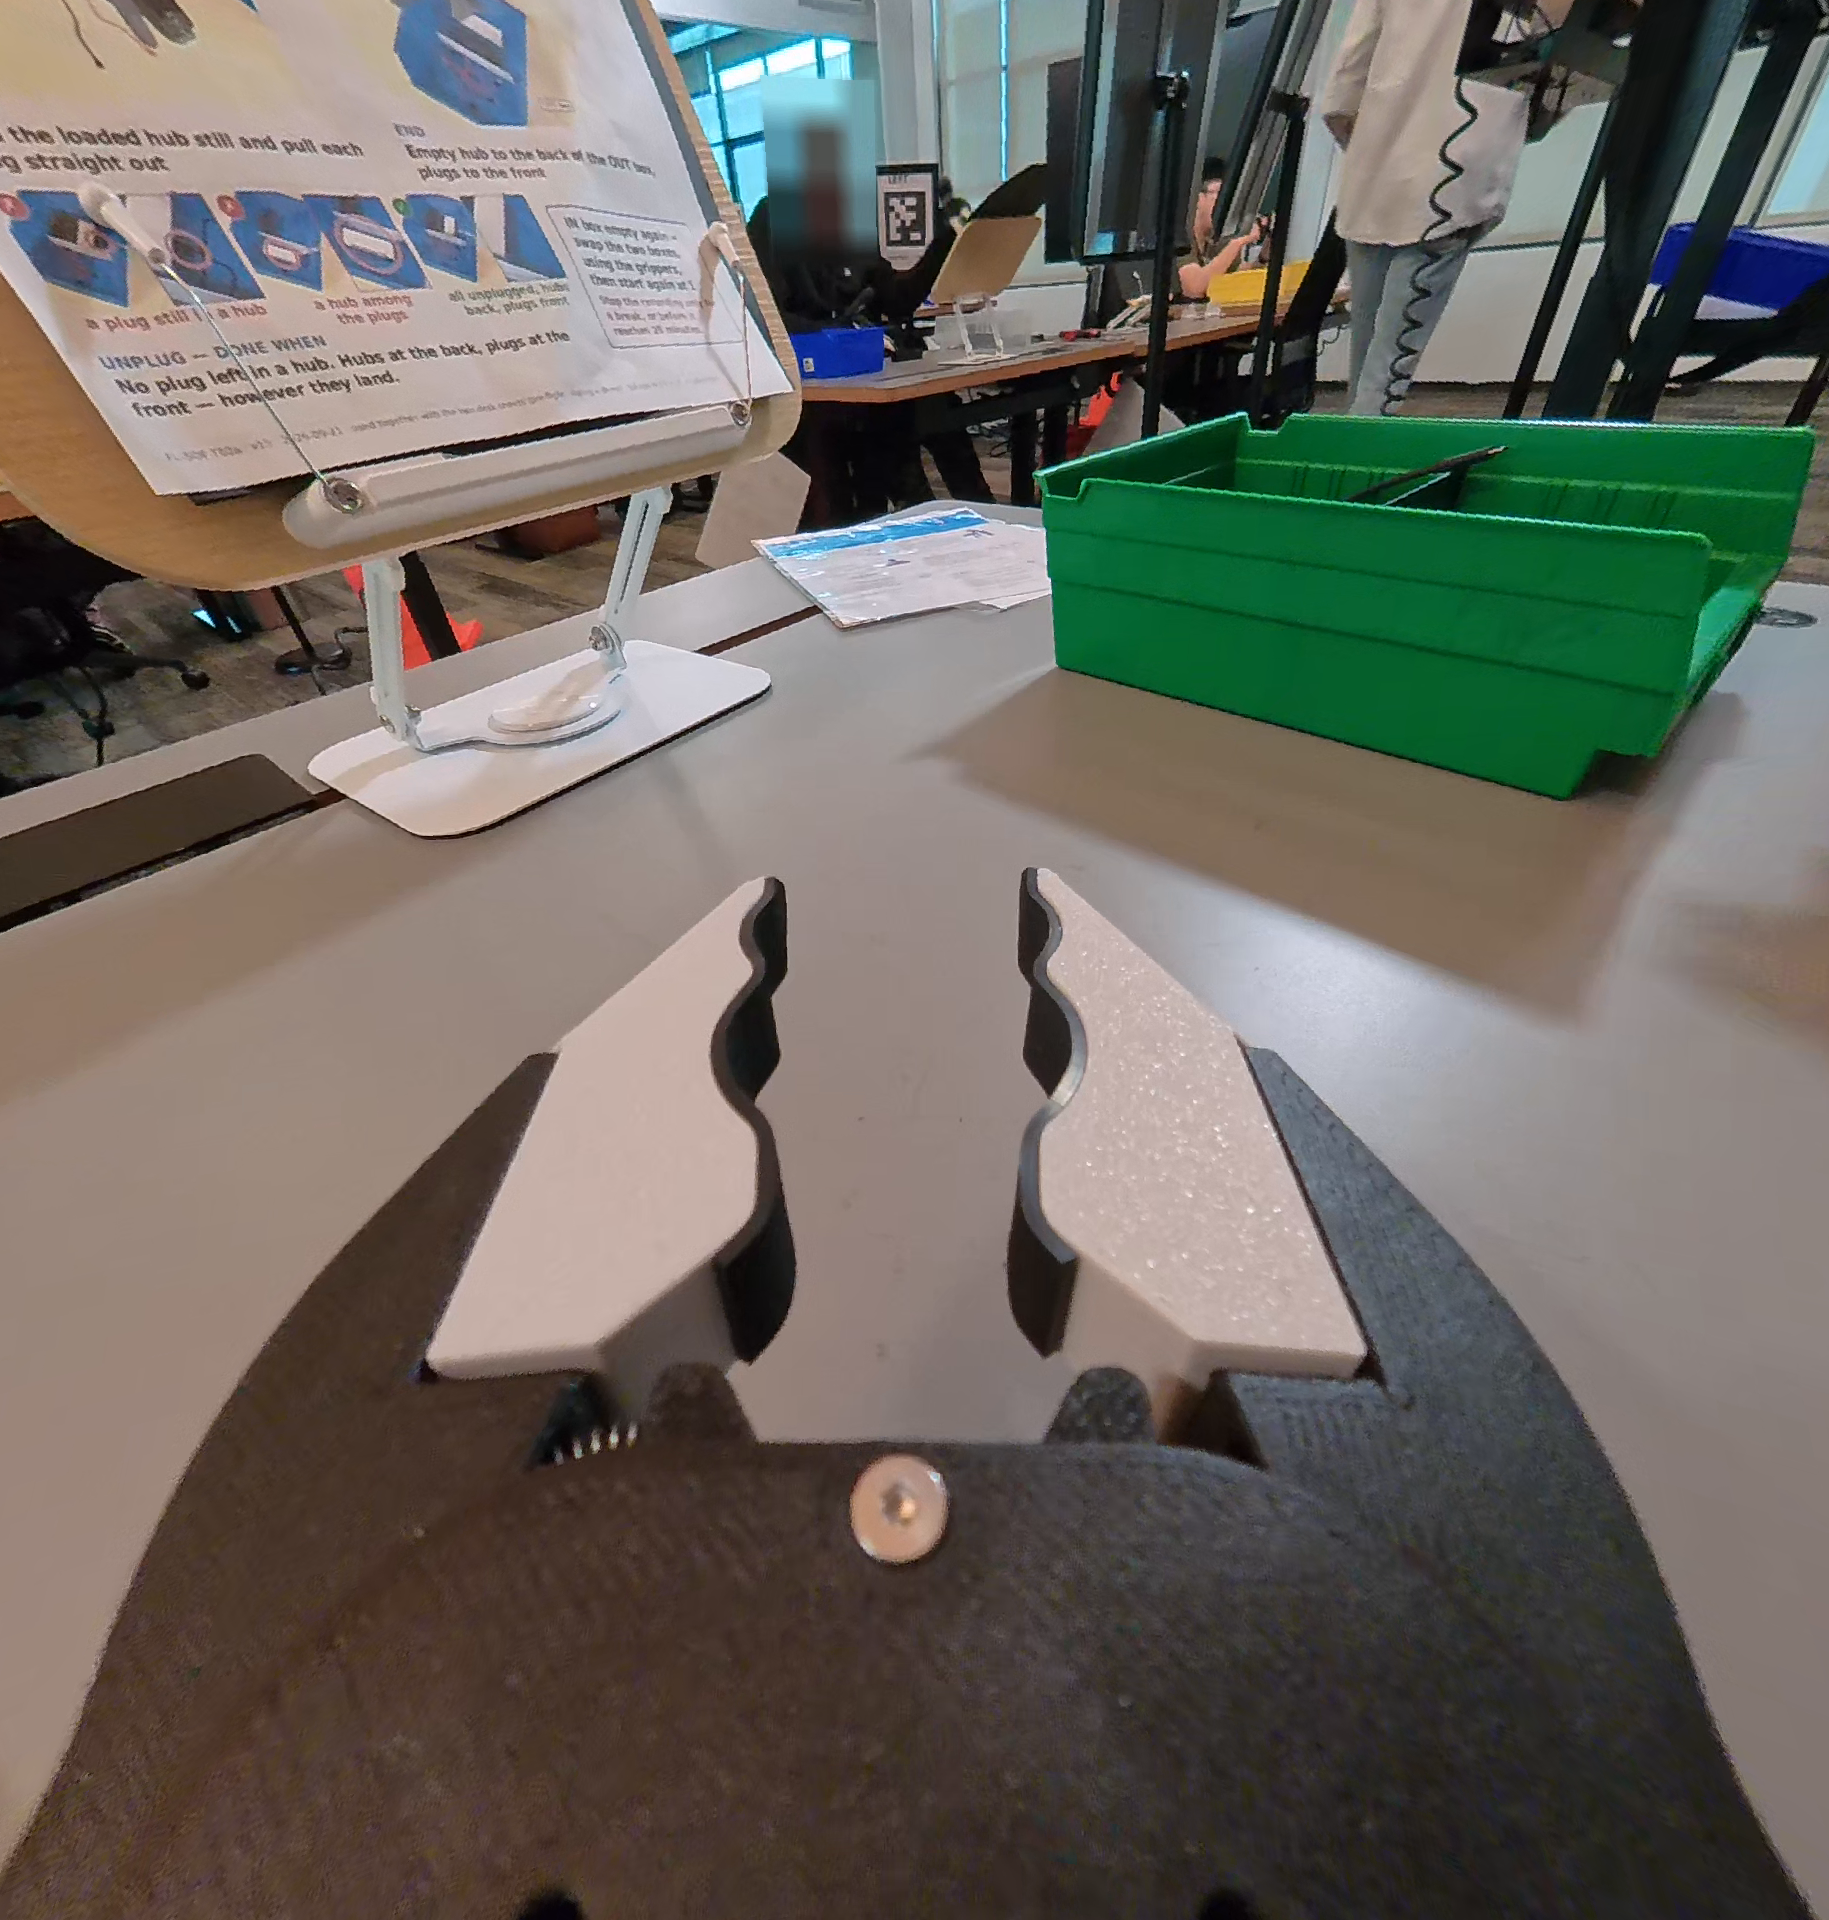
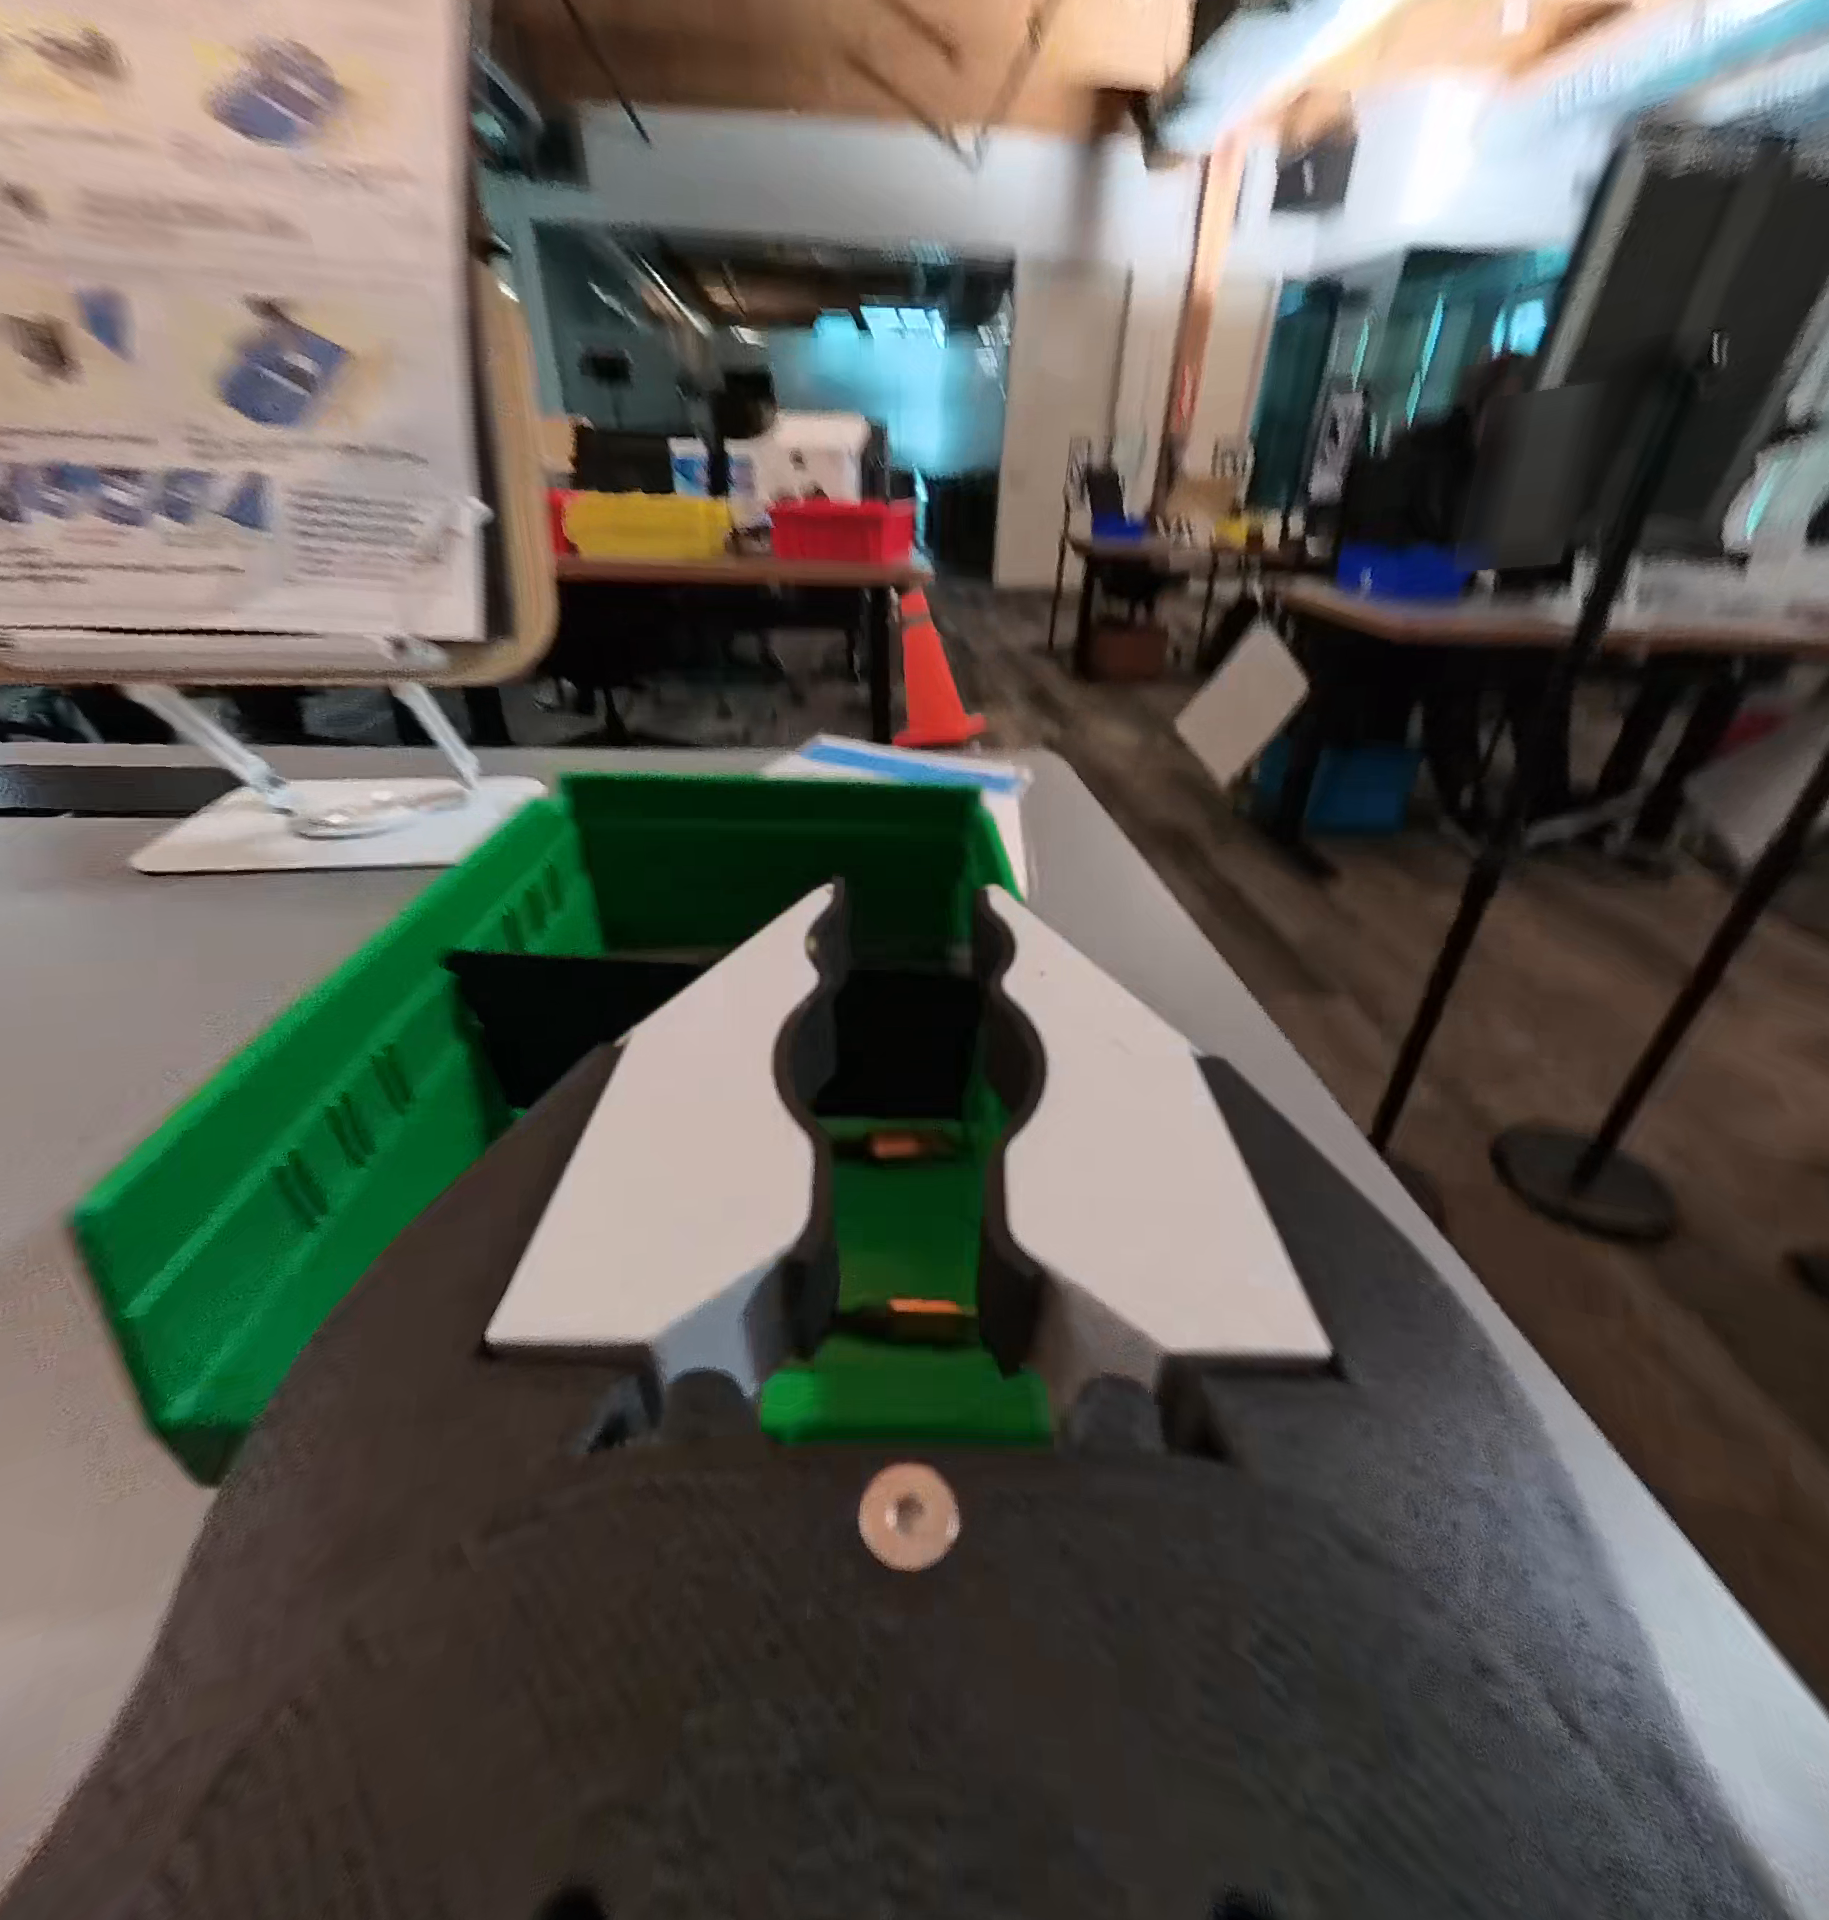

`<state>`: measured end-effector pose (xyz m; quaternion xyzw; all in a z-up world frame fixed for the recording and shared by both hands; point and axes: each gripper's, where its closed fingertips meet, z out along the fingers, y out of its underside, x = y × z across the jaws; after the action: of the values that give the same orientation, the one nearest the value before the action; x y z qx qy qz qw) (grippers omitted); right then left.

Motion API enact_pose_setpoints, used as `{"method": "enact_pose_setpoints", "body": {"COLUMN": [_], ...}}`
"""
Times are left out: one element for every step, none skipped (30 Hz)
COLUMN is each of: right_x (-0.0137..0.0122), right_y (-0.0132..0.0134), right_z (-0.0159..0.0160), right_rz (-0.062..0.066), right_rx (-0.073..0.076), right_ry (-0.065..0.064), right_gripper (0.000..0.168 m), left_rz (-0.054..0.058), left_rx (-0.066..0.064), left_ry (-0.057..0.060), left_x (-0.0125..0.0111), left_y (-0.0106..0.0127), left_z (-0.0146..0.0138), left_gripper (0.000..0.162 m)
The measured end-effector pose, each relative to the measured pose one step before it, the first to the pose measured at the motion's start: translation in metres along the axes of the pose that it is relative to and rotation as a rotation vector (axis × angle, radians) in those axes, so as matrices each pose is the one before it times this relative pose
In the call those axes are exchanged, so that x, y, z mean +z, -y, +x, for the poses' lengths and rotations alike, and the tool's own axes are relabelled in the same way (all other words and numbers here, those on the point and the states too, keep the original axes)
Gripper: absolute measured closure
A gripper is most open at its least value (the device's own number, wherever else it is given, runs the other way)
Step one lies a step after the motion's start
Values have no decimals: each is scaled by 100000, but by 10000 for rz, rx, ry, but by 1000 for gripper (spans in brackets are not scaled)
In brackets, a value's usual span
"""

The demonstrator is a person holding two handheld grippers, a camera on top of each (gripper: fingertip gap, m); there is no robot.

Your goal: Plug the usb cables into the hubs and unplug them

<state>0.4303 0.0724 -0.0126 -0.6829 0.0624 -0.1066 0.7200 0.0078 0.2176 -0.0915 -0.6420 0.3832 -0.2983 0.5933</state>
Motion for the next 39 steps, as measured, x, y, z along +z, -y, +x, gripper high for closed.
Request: {"method": "enact_pose_setpoints", "body": {"right_x": [-347, -218, -16, 216, 458, 685, 859, 975, 1026, 1036, 1012, 954, 824, 615, 367, 130, -35, -132, -141, -118, -100, -91, -70, -43, -30, 6, 42, 83, 112, 130, 136, 97, 88, 70, 65, 65, 93, 98, 136], "right_y": [1073, 1053, 1128, 1211, 1017, 437, -405, -1258, -1889, -2192, -2190, -1965, -1552, -1089, -687, -363, -145, -19, -24, -109, -166, -172, -159, -125, -96, -55, -44, -101, -161, -189, -165, -110, -65, -38, -11, 1, 15, -3, -17], "right_z": [-1841, -2047, -2188, -2383, -2718, -2968, -2931, -2582, -2127, -1728, -1414, -1147, -960, -743, -436, -132, 65, 183, 251, 314, 338, 322, 267, 204, 156, 83, -8, -61, -72, -80, -76, -86, -69, -52, -45, -29, -12, -8, -14], "right_rz": [385, 365, 415, 484, 445, 275, 32, -234, -458, -598, -670, -701, -664, -550, -380, -179, -8, 79, 73, 14, -36, -55, -50, -33, -22, -13, -12, -39, -79, -103, -93, -63, -38, -25, -13, 1, 5, -4, -12], "right_rx": [-273, -139, 98, 451, 786, 919, 814, 576, 303, 62, -109, -206, -249, -268, -257, -197, -94, 32, 149, 240, 294, 291, 235, 154, 74, 15, -15, -28, -38, -42, -40, -35, -25, -13, -4, 3, 12, 22, 29], "right_ry": [344, 402, 441, 554, 767, 940, 941, 797, 619, 486, 398, 344, 324, 283, 159, 25, -29, -21, 12, 43, 55, 56, 47, 19, -10, -12, 6, 21, 29, 28, 24, 22, 17, 11, 12, 19, 25, 32, 40], "right_gripper": [147, 147, 148, 147, 144, 140, 135, 129, 125, 124, 123, 124, 125, 125, 126, 127, 128, 131, 133, 134, 135, 135, 135, 135, 135, 135, 135, 135, 135, 136, 136, 136, 136, 136, 136, 137, 137, 137, 137], "left_rz": [-21, -21, -9, 0, -12, -15, -2, 5, 3, 8, 12, -1, -8, 1, 16, 10, -4, -2, 4, 38, 92, 112, 61, -75, -170, -144, -62, -8, -43, -283, -607, -742, -667, -612, -609, -554, -419, -279, -257], "left_rx": [-19, -20, -21, -23, -18, -6, -2, 0, -3, -11, -17, -16, -11, -9, -18, -35, -44, -46, -22, -36, -56, -95, -141, -122, -86, -72, -93, -82, -51, -8, 119, 256, 288, 232, 104, -77, -168, -140, -17], "left_ry": [15, 21, 6, -6, -6, 1, 16, 14, 7, 7, 4, 0, 1, 10, 16, 17, 31, 62, 124, 192, 246, 256, 243, 198, 268, 387, 522, 530, 468, 486, 531, 665, 852, 880, 620, 289, 24, -89, 75], "left_x": [13, 21, 10, 23, 17, 0, -3, -28, -16, -15, -6, -8, 0, -10, -16, -19, -21, -57, -122, -212, -336, -437, -530, -618, -754, -928, -1123, -1243, -1302, -1328, -1276, -1198, -1079, -861, -576, -332, -154, -32, 81], "left_y": [-39, -38, -13, -10, -25, -21, -14, 13, 11, 17, 13, -14, -24, -13, 26, 37, 38, 76, 165, 357, 653, 929, 1085, 1095, 1091, 1182, 1278, 1270, 1077, 518, -199, -753, -1002, -1174, -1310, -1279, -1085, -857, -779], "left_z": [-49, -51, -19, -8, 2, -14, -34, -28, -19, -27, -26, -29, -38, -62, -63, -76, -105, -172, -318, -465, -638, -755, -902, -1010, -1273, -1596, -1903, -2004, -1989, -2049, -2142, -2333, -2558, -2568, -2094, -1466, -897, -512, -573], "left_gripper": [118, 119, 119, 119, 119, 119, 119, 119, 119, 119, 119, 119, 119, 119, 119, 119, 119, 119, 119, 119, 119, 119, 120, 119, 119, 119, 119, 118, 117, 119, 119, 117, 111, 108, 107, 104, 104, 102, 100]}}
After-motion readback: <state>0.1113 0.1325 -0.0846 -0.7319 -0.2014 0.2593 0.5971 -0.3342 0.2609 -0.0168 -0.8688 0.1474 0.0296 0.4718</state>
